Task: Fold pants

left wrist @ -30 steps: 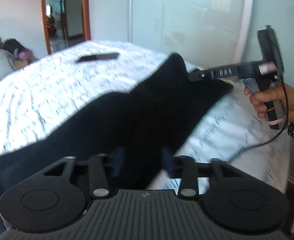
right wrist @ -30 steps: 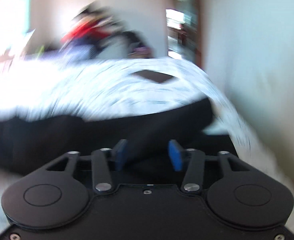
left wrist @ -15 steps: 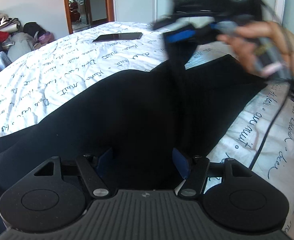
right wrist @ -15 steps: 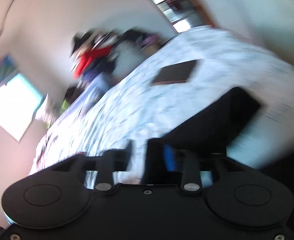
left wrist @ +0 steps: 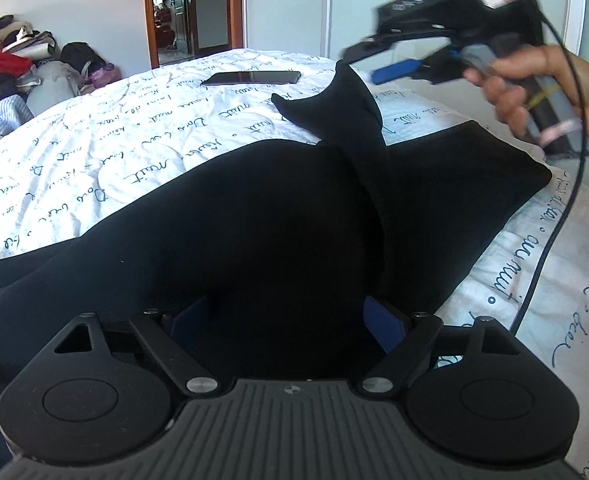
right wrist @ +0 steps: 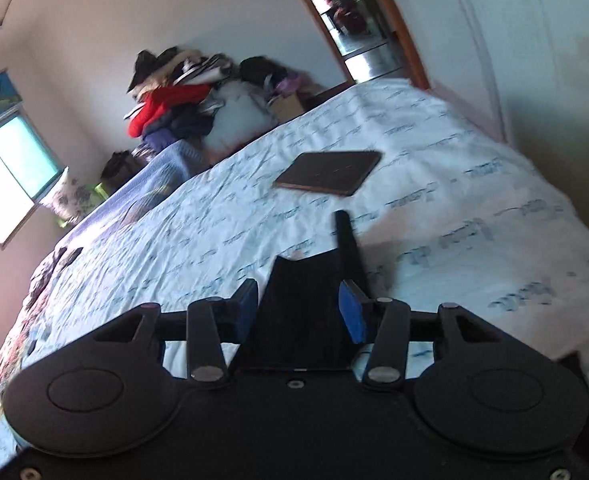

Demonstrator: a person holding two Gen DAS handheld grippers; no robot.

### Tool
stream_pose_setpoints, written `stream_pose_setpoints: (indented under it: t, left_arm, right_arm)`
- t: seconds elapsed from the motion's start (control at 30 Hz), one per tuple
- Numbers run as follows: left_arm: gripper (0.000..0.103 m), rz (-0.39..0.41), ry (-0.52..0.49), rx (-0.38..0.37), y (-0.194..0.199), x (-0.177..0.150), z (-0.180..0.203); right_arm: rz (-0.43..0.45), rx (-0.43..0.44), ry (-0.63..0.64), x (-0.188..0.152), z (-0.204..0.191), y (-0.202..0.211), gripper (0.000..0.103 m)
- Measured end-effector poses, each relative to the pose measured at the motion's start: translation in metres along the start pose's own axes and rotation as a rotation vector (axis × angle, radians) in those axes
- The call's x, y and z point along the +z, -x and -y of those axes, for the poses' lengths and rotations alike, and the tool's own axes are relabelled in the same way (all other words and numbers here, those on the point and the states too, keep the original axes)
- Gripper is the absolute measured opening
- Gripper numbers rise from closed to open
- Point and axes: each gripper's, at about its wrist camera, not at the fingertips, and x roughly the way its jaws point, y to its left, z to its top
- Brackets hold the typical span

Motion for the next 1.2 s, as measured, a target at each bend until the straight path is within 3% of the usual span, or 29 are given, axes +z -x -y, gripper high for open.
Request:
stream_pose_setpoints:
  t: [0.17,0.27,0.37,0.4,0.43,0.47,0.5,0.53,0.67,0.83,0.97,1.1,1.2]
  left_arm:
    - [0.092,0.002,0.009,0.017,-0.001,-0.001,-0.001]
    - [0.093,0.003,0.009,0.02,-0.002,-0.001,-0.001]
    - [0.094,0.003,0.008,0.02,-0.002,-0.001,-0.001]
    - [0.094,0.003,0.007,0.02,-0.002,-0.001,-0.001]
    - [0.094,0.004,0.006,0.019,-0.002,-0.001,-0.002]
    - [0.094,0.006,0.005,0.017,-0.002,-0.001,-0.002]
    - [0.094,0.009,0.006,0.014,-0.001,-0.002,-0.002]
    - [0.094,0.012,0.008,0.01,0.0,-0.002,-0.003]
    - [0.092,0.031,0.016,-0.013,0.006,-0.004,-0.008]
    - [0.092,0.1,0.061,-0.032,0.025,0.002,-0.017]
    - [0.096,0.163,0.052,-0.064,0.046,0.01,-0.021]
    - [0.099,0.216,-0.059,-0.065,0.05,0.014,-0.002]
    - [0.083,0.218,-0.184,-0.01,0.044,0.015,0.021]
  right_arm:
    - [-0.079,-0.148,0.182,0.004,-0.042,-0.058,0.054]
    - [-0.103,-0.307,0.349,0.0,-0.07,-0.092,0.063]
    - [-0.137,-0.447,0.453,-0.004,-0.08,-0.121,0.063]
    - [-0.15,-0.46,0.464,-0.004,-0.078,-0.126,0.057]
    - [-0.159,-0.458,0.453,-0.003,-0.074,-0.126,0.047]
    - [-0.164,-0.439,0.428,-0.001,-0.07,-0.124,0.023]
    - [-0.157,-0.415,0.394,0.003,-0.066,-0.118,0.007]
    - [-0.143,-0.403,0.367,0.006,-0.064,-0.111,0.005]
    - [-0.04,-0.303,0.267,0.025,-0.064,-0.06,0.005]
    - [0.182,-0.018,0.093,0.063,-0.083,0.039,0.005]
    - [0.332,0.002,0.076,0.064,-0.086,0.112,0.005]
    - [0.356,-0.057,0.072,0.047,-0.071,0.149,0.005]
    - [0.336,-0.081,0.061,0.033,-0.057,0.159,0.005]
